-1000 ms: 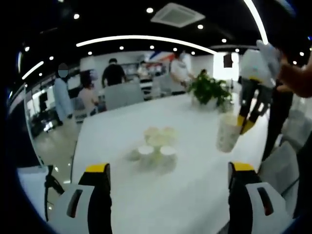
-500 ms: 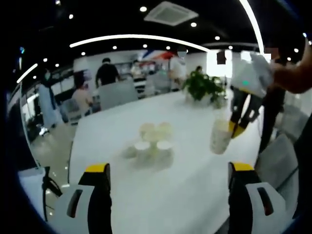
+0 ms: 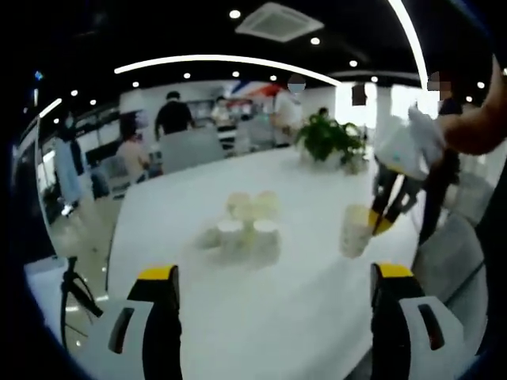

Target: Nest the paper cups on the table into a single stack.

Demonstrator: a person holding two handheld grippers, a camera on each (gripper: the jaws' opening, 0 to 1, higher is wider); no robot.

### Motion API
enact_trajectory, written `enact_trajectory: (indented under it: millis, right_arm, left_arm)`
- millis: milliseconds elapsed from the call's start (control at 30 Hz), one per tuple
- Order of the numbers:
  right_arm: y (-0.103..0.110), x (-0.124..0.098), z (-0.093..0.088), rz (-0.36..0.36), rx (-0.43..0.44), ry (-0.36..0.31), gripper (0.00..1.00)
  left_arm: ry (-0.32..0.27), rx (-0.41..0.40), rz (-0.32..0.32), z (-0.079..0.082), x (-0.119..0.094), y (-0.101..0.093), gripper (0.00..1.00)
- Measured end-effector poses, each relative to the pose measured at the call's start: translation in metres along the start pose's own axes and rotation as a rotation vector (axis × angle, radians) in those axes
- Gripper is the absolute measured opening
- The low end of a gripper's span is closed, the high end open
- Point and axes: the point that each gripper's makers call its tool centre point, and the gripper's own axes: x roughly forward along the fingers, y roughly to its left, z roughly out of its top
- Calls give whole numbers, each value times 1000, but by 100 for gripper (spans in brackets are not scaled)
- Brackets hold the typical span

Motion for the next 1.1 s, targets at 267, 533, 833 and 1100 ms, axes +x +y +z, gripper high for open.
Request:
enact_trajectory:
  millis: [267, 533, 833, 1100]
  right_arm:
    - [10, 11, 0, 6, -33, 0, 0]
    - [17, 21, -4, 12, -49, 8, 0]
    - [23, 30, -7, 23, -47, 9, 0]
    - [26, 37, -10, 20, -63, 18, 0]
  left_arm:
    - [8, -2, 7, -3, -1, 1, 98]
    - [10, -4, 10, -4, -2, 2, 98]
    - [12, -9, 13, -6, -3, 2, 98]
    - [13, -13, 13, -7, -3, 1, 98]
